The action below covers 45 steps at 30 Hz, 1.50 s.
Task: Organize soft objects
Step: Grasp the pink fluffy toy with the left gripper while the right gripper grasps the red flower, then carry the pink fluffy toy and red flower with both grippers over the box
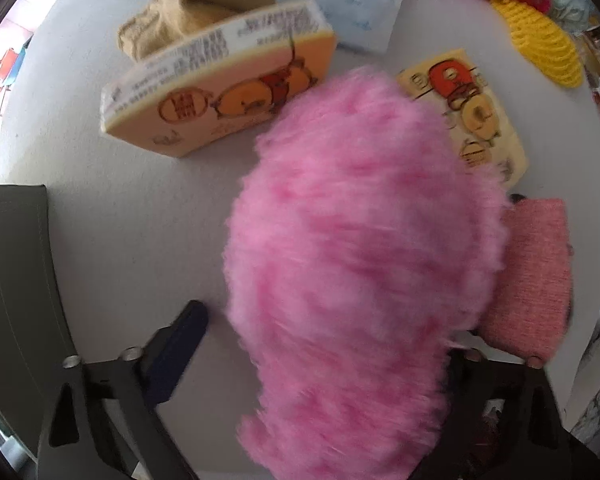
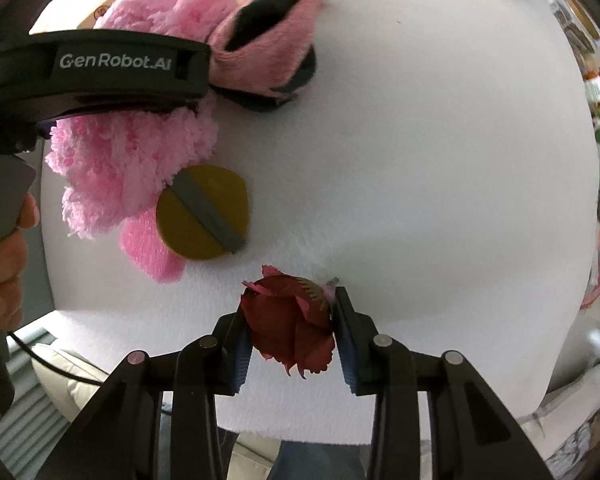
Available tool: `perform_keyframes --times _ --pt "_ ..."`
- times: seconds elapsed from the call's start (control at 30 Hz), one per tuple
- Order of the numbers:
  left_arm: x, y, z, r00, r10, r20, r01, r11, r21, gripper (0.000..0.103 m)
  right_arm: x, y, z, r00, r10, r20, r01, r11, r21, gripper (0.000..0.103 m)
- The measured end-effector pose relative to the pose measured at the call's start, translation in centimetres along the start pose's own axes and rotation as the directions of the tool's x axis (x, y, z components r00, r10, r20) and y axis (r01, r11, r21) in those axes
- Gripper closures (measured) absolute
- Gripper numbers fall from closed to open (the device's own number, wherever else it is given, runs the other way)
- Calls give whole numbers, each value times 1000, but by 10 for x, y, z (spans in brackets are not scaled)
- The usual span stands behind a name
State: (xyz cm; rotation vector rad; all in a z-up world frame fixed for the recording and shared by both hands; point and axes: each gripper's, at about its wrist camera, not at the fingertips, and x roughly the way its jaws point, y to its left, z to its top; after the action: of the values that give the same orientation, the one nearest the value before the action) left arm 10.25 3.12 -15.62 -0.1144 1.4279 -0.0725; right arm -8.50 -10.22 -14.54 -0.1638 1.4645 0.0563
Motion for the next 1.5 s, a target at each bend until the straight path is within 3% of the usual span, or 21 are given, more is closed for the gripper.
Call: perform_keyframes --times 0.07,0.13,0.4,0.47,0.7,0.9,1.13,1.5 --pt "-7 -3 -2 1000 -25 19 24 999 28 43 -4 -9 -8 1000 9 2 -9 1000 24 63" --pt "-13 -5 -5 998 -56 20 55 997 44 52 -9 -12 -12 1000 14 5 -14 999 45 63" --pt "-40 8 -31 996 -60 68 55 996 66 52 -27 -40 -29 999 29 26 -32 993 110 63" --pt "-47 16 -42 995 -66 73 62 996 64 52 -25 -40 -8 999 36 29 -40 991 126 63" --pt "-67 51 -71 990 -99 98 94 994 55 52 -35 -58 5 998 44 47 -51 988 146 63" --pt "-88 69 -92 987 -105 123 97 993 66 52 -53 -51 14 996 42 76 -51 991 126 63" --pt "-115 61 -109 979 -105 176 94 993 69 52 -66 -36 30 994 38 104 -47 995 88 63" --pt "-149 95 -121 957 -80 280 68 996 51 52 -74 15 19 990 23 136 -25 1000 7 63"
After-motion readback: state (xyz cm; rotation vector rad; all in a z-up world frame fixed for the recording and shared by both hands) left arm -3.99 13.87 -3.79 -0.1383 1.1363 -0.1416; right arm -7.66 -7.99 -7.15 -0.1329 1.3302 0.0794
